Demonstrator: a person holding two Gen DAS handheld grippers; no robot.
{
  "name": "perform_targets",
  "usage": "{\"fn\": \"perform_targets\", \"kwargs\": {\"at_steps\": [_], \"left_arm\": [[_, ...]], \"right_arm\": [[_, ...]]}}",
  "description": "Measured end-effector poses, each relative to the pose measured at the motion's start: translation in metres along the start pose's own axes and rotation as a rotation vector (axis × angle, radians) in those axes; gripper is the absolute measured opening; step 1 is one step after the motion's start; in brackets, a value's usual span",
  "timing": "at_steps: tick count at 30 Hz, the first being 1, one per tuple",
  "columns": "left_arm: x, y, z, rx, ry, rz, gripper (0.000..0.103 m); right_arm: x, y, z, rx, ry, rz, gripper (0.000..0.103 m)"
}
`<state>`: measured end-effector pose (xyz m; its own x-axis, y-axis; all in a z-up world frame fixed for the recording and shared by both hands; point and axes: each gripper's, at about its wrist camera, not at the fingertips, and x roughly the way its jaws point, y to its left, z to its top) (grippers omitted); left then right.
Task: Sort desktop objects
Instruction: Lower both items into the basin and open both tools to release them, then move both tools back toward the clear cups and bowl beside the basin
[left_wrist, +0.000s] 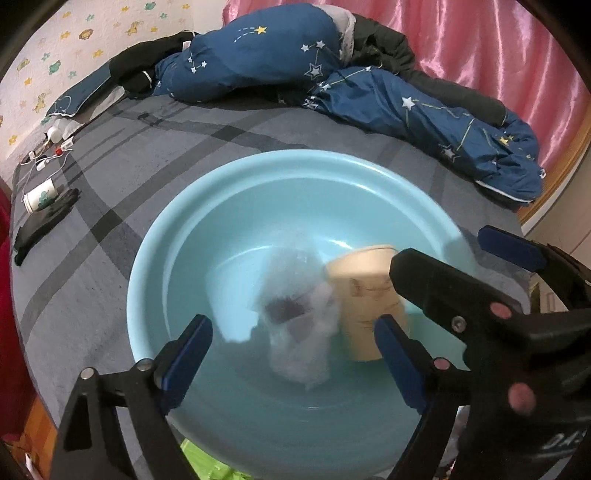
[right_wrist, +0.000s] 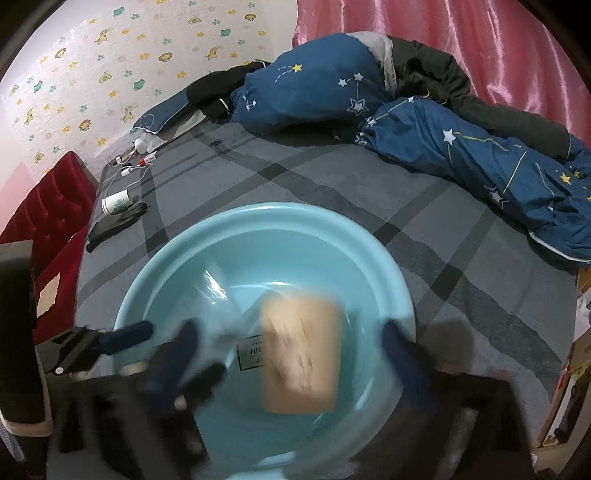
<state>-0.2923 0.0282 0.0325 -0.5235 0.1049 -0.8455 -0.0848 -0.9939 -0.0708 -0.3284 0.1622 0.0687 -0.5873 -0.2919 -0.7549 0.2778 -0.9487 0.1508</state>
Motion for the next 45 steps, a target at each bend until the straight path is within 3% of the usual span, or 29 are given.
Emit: {"fn": "perform_targets", "kwargs": {"at_steps": [3,30,45], "left_arm": [[-0.002,-0.002,-0.001,0.000,0.001,0.034,0.103],[-0.101,0.008,-0.037,-0.030,-0.106,0.051,0.103],[-0.109,0.032,-0.084,-0.052,-0.105,0.081,0.103]], "right_arm": [[-0.004,0.001,0.000,-0.009,-0.005,-0.050,0.103],[-0.110,0.014,-0.028,-0.010,-0.073,-0.068,0.103],[-0.127,0.017,-0.072,-0.069,-0.069,-0.147,0.103]]}}
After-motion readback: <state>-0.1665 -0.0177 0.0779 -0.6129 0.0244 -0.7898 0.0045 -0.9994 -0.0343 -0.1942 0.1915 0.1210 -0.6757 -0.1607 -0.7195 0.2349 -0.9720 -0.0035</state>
